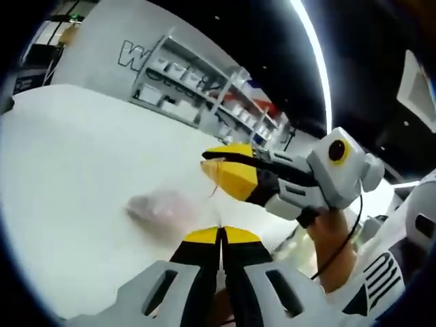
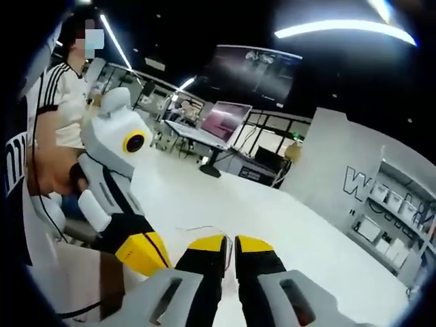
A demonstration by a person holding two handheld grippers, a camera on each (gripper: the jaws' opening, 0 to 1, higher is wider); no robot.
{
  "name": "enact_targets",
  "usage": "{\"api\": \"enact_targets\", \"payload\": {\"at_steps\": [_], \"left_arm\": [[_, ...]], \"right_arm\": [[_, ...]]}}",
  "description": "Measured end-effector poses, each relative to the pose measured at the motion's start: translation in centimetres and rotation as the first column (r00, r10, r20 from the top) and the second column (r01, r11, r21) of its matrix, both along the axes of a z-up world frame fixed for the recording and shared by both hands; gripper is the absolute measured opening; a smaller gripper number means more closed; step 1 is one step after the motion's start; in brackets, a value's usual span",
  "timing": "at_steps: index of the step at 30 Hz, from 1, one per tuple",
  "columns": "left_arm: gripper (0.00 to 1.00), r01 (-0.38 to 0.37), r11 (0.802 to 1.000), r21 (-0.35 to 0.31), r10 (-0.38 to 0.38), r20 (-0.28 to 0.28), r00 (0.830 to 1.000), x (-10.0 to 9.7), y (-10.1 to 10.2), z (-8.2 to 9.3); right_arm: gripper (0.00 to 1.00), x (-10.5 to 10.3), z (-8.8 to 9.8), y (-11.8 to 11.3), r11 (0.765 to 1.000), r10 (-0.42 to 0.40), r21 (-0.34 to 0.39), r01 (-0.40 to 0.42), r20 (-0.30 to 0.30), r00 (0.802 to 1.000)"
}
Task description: Open the resealable bag by pulling the two sides of the seal apart until the entire bag opening is separated and visibly accessible.
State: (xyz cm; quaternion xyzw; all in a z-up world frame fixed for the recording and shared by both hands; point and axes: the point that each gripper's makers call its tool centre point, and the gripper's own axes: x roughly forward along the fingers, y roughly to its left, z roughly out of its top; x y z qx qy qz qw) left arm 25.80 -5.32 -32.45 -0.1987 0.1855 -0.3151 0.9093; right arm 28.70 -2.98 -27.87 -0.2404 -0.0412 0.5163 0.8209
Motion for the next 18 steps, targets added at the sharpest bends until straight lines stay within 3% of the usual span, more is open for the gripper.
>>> {"api": "enact_targets", "payload": {"at_steps": [7,11,14,18], "left_arm": [[0.01,-0.007,1.0,0.022,0.006,0.037,0.999,0.2,0.2,0.2],[0.02,-0.021,0.999,0.043,0.016,0.115,0.993,0.7,0.6,0.6],[0.11,-0.042,0.994,0.1,0.022,0.189,0.982,1.0,1.0,0.9],[0.23,-0.057,0.986,0.155,0.02,0.234,0.972,1.2,1.3,0.9]], "right_arm": [[0.0,0.0,-0.1,-0.1,1.0,-0.002,0.005,0.002,-0.011,1.0],[0.0,0.1,0.1,-0.1,1.0,-0.004,0.013,0.004,-0.013,1.0],[0.0,0.2,0.1,-0.1,1.0,-0.006,0.02,0.006,-0.017,1.0],[0.0,0.3,0.4,-0.1,0.999,-0.008,0.031,0.009,-0.017,1.0]]}}
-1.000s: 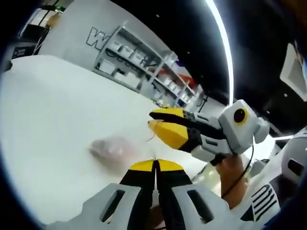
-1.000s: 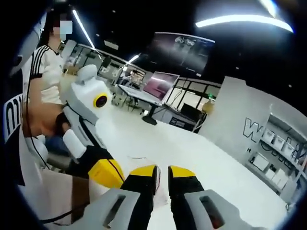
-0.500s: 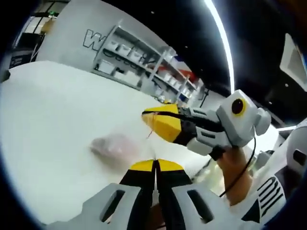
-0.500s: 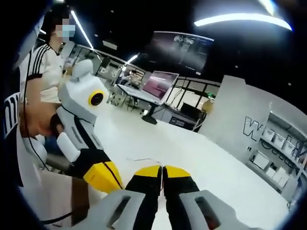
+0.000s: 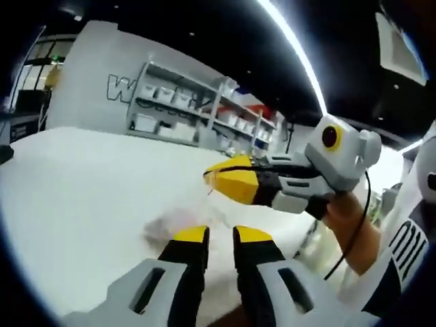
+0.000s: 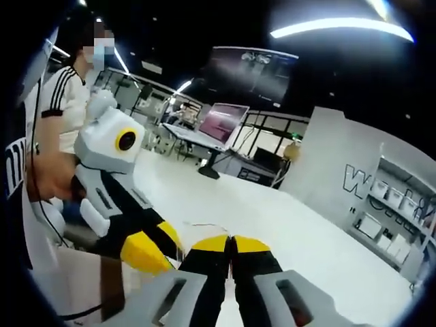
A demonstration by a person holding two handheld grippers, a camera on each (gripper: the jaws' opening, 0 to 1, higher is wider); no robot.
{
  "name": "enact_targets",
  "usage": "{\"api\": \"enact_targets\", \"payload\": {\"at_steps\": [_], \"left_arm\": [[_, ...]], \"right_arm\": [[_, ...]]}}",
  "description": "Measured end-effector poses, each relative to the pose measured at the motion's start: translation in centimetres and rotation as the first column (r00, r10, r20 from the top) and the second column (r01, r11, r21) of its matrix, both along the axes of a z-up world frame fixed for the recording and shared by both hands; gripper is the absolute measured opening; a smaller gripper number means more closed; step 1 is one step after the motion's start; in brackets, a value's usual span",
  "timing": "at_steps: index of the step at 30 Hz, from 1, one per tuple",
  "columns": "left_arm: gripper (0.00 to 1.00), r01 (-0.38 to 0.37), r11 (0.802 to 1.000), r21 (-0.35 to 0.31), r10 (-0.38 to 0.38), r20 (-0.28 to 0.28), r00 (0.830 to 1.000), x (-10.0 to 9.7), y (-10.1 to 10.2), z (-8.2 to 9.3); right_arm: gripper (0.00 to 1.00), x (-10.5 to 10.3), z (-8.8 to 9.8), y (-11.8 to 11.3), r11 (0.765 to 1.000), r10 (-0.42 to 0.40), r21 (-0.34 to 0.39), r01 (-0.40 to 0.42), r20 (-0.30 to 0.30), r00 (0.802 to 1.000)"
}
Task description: Open the resealable bag by pulling the two sides of the seal apart until the entire bag opening is separated and visibly accessible.
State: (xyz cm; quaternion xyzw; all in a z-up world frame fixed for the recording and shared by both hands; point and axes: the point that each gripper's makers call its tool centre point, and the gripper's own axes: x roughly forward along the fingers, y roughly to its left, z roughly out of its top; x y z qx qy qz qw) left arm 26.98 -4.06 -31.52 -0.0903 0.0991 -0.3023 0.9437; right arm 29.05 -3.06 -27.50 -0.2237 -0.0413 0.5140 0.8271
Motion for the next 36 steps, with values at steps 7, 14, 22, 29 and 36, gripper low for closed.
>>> {"api": "enact_targets", "payload": {"at_steps": [7,14,22,29,36], "left_arm": [[0.48,-0.056,0.996,0.073,0.053,0.048,0.997,0.8,1.0,-0.1],[0.86,-0.168,0.973,0.159,0.13,0.227,0.965,2.5,3.0,1.8],[0.99,-0.197,0.955,0.223,0.138,0.256,0.957,4.9,4.0,1.9],[0.99,-0.164,0.957,0.24,0.115,0.206,0.972,5.7,3.7,0.4],[0.99,-0.166,0.959,0.23,0.128,0.172,0.977,5.7,4.2,-0.5]], "right_arm": [[0.0,0.2,0.2,0.1,1.0,-0.006,0.005,0.006,0.001,1.0],[0.0,0.7,0.6,0.0,1.0,-0.012,0.018,0.012,-0.002,1.0],[0.0,1.6,1.5,0.0,0.999,-0.02,0.047,0.02,0.002,1.0],[0.0,2.4,2.2,-0.1,0.997,-0.026,0.068,0.026,0.006,1.0],[0.0,3.6,2.7,-0.4,0.996,-0.037,0.078,0.036,0.007,0.999]]}}
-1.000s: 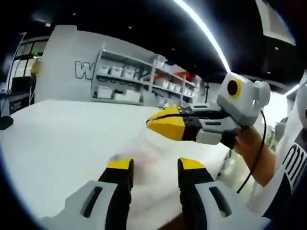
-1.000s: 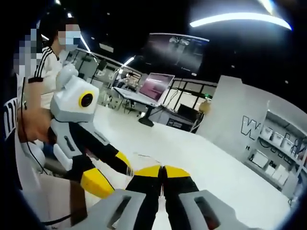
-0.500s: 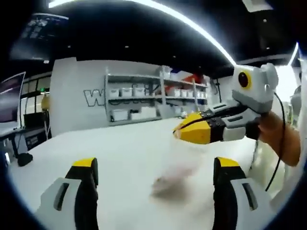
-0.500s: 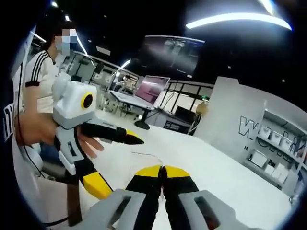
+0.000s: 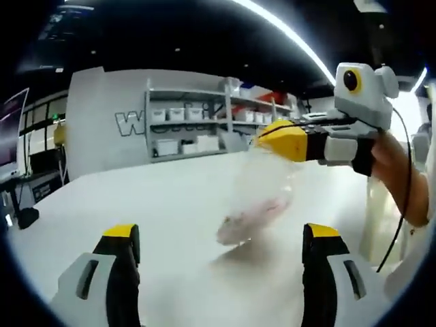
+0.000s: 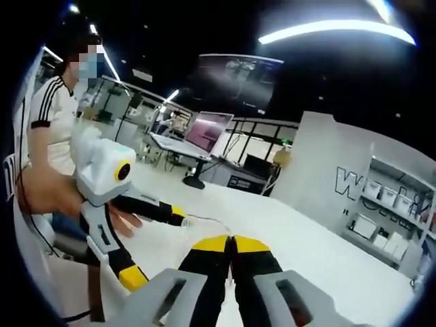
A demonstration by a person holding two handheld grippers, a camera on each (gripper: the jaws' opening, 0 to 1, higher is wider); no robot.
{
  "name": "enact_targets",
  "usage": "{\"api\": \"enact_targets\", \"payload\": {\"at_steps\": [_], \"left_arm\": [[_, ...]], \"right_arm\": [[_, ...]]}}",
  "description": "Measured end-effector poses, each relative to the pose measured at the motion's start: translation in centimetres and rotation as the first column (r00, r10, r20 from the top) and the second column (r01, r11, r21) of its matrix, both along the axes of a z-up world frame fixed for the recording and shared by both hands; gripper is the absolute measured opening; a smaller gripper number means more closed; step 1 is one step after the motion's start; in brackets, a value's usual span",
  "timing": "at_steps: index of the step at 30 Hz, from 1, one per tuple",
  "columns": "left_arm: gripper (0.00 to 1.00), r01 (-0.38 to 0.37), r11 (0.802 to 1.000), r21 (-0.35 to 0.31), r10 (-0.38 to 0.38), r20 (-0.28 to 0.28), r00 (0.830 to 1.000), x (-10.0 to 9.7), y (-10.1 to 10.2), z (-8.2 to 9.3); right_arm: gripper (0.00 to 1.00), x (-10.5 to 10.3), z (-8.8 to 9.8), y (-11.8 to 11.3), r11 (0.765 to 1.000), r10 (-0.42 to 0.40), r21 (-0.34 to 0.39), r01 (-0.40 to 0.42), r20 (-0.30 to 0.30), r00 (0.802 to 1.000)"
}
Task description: Open the resealable bag by pulling the two sides of the seal apart until the entire bag opening is separated and visibly accessible.
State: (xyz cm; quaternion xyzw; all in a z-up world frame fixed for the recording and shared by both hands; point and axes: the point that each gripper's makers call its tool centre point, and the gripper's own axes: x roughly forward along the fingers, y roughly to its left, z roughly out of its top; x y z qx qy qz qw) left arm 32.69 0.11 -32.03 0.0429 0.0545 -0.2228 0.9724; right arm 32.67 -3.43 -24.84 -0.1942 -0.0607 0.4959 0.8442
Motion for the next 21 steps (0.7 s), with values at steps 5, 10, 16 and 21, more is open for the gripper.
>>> {"api": "enact_targets", "payload": {"at_steps": [5,10,16,21], "left_arm": [[0.98,0.001,1.0,-0.002,-0.001,-0.011,1.0,0.2,-0.2,-0.1],[0.96,0.001,1.0,0.001,-0.001,-0.031,1.0,0.3,-0.3,-0.4],[0.96,-0.004,1.0,0.016,0.005,-0.053,0.999,0.3,-0.1,-1.0],[0.94,-0.006,1.0,0.021,0.008,-0.062,0.998,0.0,-0.3,-1.3]], "right_arm": [[0.0,0.6,0.6,-0.2,1.0,-0.003,0.028,0.004,-0.013,1.0],[0.0,1.0,0.8,-0.3,1.0,-0.006,0.03,0.007,-0.011,1.0],[0.0,1.7,0.8,-0.6,0.999,-0.013,0.035,0.014,-0.021,1.0],[0.0,2.7,1.2,-0.7,0.999,-0.02,0.043,0.021,-0.024,1.0]]}}
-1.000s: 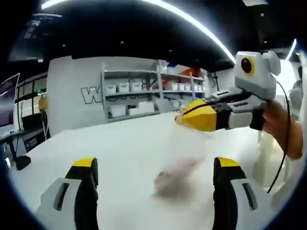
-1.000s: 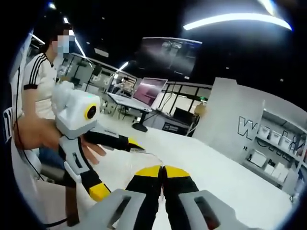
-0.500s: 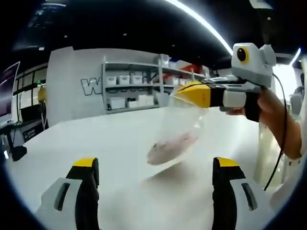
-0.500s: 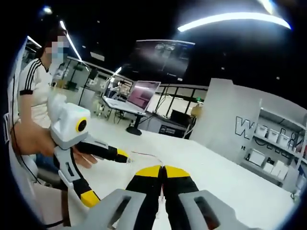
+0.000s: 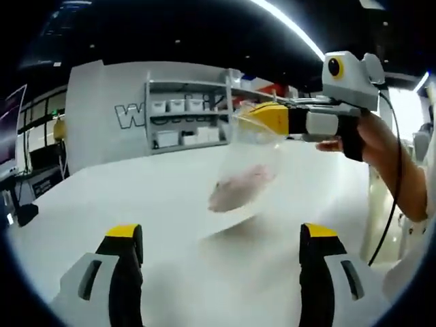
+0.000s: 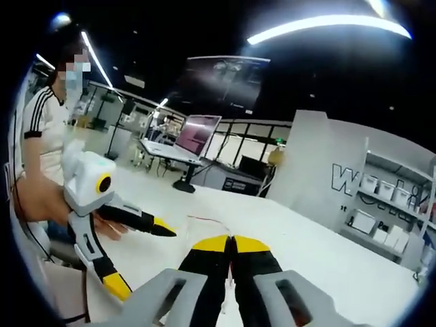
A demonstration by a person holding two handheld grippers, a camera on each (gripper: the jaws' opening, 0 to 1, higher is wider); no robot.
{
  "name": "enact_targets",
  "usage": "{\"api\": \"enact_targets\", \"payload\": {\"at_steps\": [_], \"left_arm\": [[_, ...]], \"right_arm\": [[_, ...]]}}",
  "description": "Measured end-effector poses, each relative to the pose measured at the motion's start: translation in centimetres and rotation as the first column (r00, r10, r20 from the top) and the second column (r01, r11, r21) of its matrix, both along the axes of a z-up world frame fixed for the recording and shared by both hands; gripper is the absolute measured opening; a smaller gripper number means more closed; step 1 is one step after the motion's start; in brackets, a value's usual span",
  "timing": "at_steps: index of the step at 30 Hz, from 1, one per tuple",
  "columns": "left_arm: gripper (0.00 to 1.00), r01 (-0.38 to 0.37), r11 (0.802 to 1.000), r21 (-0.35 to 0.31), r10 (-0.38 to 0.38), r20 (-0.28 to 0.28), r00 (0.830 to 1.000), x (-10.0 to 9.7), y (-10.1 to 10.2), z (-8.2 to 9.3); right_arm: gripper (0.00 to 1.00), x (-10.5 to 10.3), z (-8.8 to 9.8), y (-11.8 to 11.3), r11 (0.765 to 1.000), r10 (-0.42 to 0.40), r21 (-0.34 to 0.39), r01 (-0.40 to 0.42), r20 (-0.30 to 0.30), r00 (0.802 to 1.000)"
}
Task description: Open the resealable bag by pulling the two sides of the seal apart until the entire bag opening is separated and visibly accessible.
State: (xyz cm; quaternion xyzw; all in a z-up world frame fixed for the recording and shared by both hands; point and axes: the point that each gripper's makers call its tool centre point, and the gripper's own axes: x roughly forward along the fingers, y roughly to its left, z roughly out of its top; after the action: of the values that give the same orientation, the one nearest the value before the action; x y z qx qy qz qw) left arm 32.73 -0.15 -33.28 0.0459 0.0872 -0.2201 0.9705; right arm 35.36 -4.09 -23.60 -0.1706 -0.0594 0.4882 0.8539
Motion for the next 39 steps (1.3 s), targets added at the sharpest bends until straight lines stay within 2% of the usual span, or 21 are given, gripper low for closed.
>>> {"api": "enact_targets", "payload": {"at_steps": [15,19,22,28,39], "left_arm": [[0.92,-0.012,1.0,-0.019,0.012,-0.019,1.0,0.0,0.2,-0.2],[0.92,-0.016,1.0,-0.015,0.015,-0.036,0.999,0.0,0.1,-0.4],[0.93,-0.034,0.999,-0.024,0.032,-0.094,0.995,0.0,0.3,-1.1],[0.92,-0.047,0.997,-0.053,0.041,-0.106,0.994,0.2,0.7,-1.1],[0.9,-0.045,0.998,-0.049,0.039,-0.125,0.991,0.3,1.0,-1.4]], "right_arm": [[0.0,1.4,-0.3,0.2,1.0,-0.006,0.005,0.006,-0.02,1.0],[0.0,2.2,-0.1,0.0,1.0,-0.012,0.011,0.012,-0.023,1.0],[0.0,3.1,0.1,-0.3,1.0,-0.021,0.018,0.022,-0.024,0.999],[0.0,4.6,0.4,-0.5,0.999,-0.034,0.025,0.035,-0.025,0.999],[0.0,5.8,0.3,-0.3,0.999,-0.04,0.03,0.041,-0.036,0.999]]}}
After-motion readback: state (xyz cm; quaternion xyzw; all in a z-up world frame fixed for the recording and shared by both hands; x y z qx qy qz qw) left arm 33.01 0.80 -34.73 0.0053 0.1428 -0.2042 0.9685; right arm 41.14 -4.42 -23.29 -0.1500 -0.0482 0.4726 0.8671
